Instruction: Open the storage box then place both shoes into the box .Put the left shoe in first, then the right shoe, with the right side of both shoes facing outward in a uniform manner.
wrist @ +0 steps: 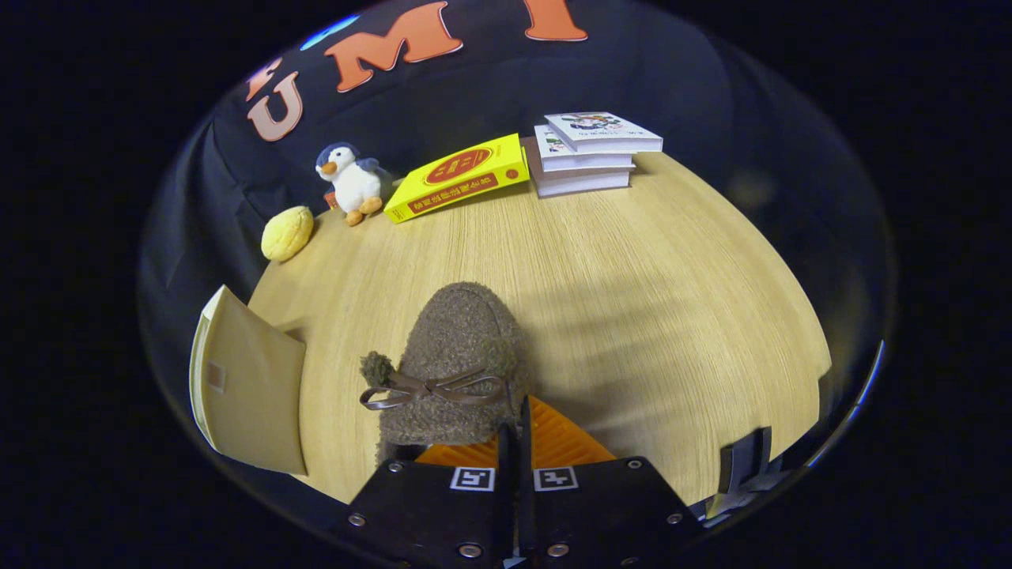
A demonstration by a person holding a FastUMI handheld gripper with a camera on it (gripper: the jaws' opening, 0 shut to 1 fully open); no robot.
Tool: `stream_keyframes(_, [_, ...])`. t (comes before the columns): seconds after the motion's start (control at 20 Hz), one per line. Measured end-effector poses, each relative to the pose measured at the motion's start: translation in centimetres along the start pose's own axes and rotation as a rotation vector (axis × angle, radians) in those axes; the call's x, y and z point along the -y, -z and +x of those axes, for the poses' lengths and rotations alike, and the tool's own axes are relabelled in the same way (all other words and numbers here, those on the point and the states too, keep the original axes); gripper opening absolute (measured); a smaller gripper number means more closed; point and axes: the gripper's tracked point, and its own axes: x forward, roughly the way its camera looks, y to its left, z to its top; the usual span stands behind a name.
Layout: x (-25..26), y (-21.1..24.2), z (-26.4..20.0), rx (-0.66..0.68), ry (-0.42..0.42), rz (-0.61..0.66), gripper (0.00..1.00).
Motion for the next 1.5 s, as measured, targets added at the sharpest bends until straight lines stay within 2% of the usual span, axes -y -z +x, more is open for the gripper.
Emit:
stream_keyframes(0.4, [-15.8,-4.0,-7.5,0.075,-0.079,-0.086,0.04])
stream_keyframes(0.65, [-26.7,-1.3,-8.4,0.026,-0.176,-0.103,0.04])
stream_keyframes(0.8, [-30.9,0.0,-8.3,0.006,-0.189,-0.151,0.04])
stream_keyframes(1.0, [-34.5,1.8,-6.0,-0.025,-0.187,-0.217,0.04])
stream_keyframes(1.25, [-34.5,3.7,-3.4,-0.070,-0.078,-0.259,0.07])
stream_keyframes(1.3, [-34.9,4.2,-3.2,-0.081,-0.079,-0.265,0.08])
stream_keyframes(1.35, [-35.0,4.7,-3.2,-0.093,-0.087,-0.271,0.15])
stream_keyframes(1.5, [-35.0,5.2,-4.3,-0.116,-0.139,-0.243,0.28])
